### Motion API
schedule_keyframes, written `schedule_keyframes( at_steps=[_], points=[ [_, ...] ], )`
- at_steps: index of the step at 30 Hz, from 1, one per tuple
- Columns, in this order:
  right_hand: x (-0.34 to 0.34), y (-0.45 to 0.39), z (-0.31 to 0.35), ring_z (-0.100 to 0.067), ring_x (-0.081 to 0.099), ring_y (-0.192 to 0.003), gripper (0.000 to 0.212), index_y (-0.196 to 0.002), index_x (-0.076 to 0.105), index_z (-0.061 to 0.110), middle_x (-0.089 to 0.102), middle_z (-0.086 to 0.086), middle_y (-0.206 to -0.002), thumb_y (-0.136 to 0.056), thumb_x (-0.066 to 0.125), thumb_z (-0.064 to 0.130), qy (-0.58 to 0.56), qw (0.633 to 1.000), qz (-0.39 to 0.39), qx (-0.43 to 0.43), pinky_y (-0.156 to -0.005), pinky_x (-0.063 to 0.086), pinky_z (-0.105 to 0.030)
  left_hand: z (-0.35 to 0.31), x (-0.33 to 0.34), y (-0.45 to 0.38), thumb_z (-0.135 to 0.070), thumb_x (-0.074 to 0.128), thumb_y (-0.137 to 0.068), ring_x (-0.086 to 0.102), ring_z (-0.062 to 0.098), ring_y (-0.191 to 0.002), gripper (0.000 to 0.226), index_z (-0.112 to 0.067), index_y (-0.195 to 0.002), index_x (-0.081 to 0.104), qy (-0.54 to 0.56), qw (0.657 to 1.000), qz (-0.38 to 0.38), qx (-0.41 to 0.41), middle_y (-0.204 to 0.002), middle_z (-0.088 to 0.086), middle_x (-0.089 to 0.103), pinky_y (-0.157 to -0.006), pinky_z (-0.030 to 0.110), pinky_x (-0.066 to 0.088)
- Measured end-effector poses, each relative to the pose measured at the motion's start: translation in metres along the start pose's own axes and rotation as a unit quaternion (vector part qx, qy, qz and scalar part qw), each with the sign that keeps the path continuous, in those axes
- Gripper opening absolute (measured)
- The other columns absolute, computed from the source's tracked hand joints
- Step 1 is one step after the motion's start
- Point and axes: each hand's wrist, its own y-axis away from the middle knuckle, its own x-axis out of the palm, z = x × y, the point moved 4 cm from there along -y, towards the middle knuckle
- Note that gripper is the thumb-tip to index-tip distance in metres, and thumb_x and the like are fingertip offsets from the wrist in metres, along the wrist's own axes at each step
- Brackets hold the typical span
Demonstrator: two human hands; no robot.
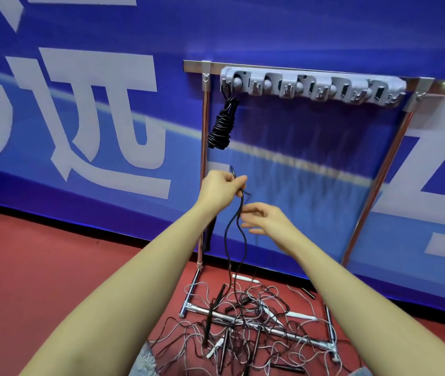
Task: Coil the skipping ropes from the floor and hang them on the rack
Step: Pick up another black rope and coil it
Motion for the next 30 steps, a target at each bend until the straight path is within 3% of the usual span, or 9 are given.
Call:
schedule_keyframes(
  at_steps=[4,7,13,17,20,23,26,28,30],
  points=[
    [0.004,-0.001,0.006,-0.015,0.065,-0.075,0.013,-0.095,0.060,0.009,0.067,-0.008,-0.091,-0.086,0.068,0.015,0.040,0.996,-0.063,-0.057,-0.066,0.047,-0.017,-0.015,-0.004,-0.005,-0.029,0.064,-0.087,0.064,0.017,-0.074,0.037,-0.018,-0.052,0.062,0.012,1.000,-0.011,-0.002,-0.066,-0.002,0.069,-0.071,0.031,0.050],
    [-0.001,-0.006,0.016,-0.015,0.063,-0.067,0.011,-0.082,0.056,0.010,0.067,-0.017,-0.087,-0.090,0.063,0.015,0.083,0.989,-0.092,-0.084,-0.066,0.047,-0.027,-0.016,-0.006,-0.005,-0.030,0.066,-0.087,0.059,0.010,-0.061,0.038,-0.017,-0.051,0.062,0.033,0.999,-0.018,-0.004,-0.070,0.000,0.071,-0.060,0.025,0.045],
    [-0.006,0.000,0.015,-0.016,0.053,-0.071,0.012,-0.083,0.055,0.020,0.059,0.006,-0.083,-0.088,0.066,0.022,0.116,0.963,-0.209,-0.127,-0.069,0.047,-0.034,-0.016,-0.009,-0.002,-0.028,0.066,-0.086,0.042,0.000,-0.040,0.028,-0.009,-0.065,0.070,0.071,0.997,-0.039,-0.014,-0.065,-0.001,0.069,-0.049,0.018,0.033],
    [0.009,-0.004,0.008,-0.013,0.057,-0.082,0.018,-0.097,0.065,0.015,0.064,0.006,-0.090,-0.085,0.070,0.028,0.185,0.969,-0.138,-0.091,-0.075,0.047,-0.030,-0.033,-0.011,-0.006,-0.031,0.067,-0.085,0.034,0.003,-0.038,0.027,-0.013,-0.065,0.071,0.088,0.995,-0.038,0.009,-0.058,-0.004,0.067,-0.049,0.021,0.032],
    [0.017,-0.010,0.007,-0.013,0.060,-0.075,0.010,-0.089,0.067,0.008,0.066,-0.001,-0.083,-0.088,0.065,0.017,0.139,0.984,-0.086,-0.064,-0.074,0.045,-0.025,-0.046,-0.017,-0.009,-0.034,0.067,-0.085,0.033,0.003,-0.040,0.028,-0.014,-0.066,0.071,0.096,0.994,-0.040,0.035,-0.057,-0.005,0.066,-0.051,0.023,0.032],
    [0.012,-0.011,0.011,-0.016,0.064,-0.065,0.020,-0.075,0.063,0.010,0.068,-0.008,-0.074,-0.093,0.055,0.010,0.042,0.994,-0.089,-0.045,-0.065,0.049,-0.027,-0.047,-0.021,-0.012,-0.044,0.059,-0.089,0.041,0.004,-0.051,0.036,-0.013,-0.074,0.070,0.066,0.997,-0.014,0.027,-0.068,-0.004,0.067,-0.055,0.021,0.034],
    [-0.001,-0.007,0.024,-0.013,0.064,-0.064,0.018,-0.081,0.063,0.011,0.068,-0.003,-0.073,-0.095,0.051,0.013,-0.043,0.992,-0.112,-0.044,-0.063,0.048,-0.025,-0.028,-0.017,-0.012,-0.054,0.045,-0.093,0.045,0.014,-0.078,0.040,-0.018,-0.088,0.060,0.023,0.997,0.067,-0.024,-0.089,0.000,0.056,-0.066,0.027,0.035],
    [-0.012,-0.006,0.034,-0.013,0.067,-0.068,0.016,-0.085,0.063,0.013,0.069,-0.002,-0.075,-0.095,0.051,0.016,-0.106,0.982,-0.145,-0.057,-0.065,0.050,-0.027,-0.009,-0.006,-0.006,-0.046,0.045,-0.095,0.048,0.016,-0.093,0.034,-0.021,-0.111,0.061,-0.010,0.990,0.136,-0.033,-0.106,0.003,0.056,-0.077,0.028,0.037],
    [-0.021,-0.006,0.044,-0.014,0.068,-0.071,0.016,-0.088,0.063,0.014,0.069,-0.002,-0.079,-0.097,0.050,0.017,-0.164,0.969,-0.171,-0.071,-0.066,0.053,-0.028,0.014,0.003,0.001,-0.037,0.055,-0.092,0.052,0.024,-0.089,0.031,-0.022,-0.118,0.062,-0.080,0.982,0.169,-0.023,-0.106,0.016,0.061,-0.082,0.033,0.043]
  ],
)
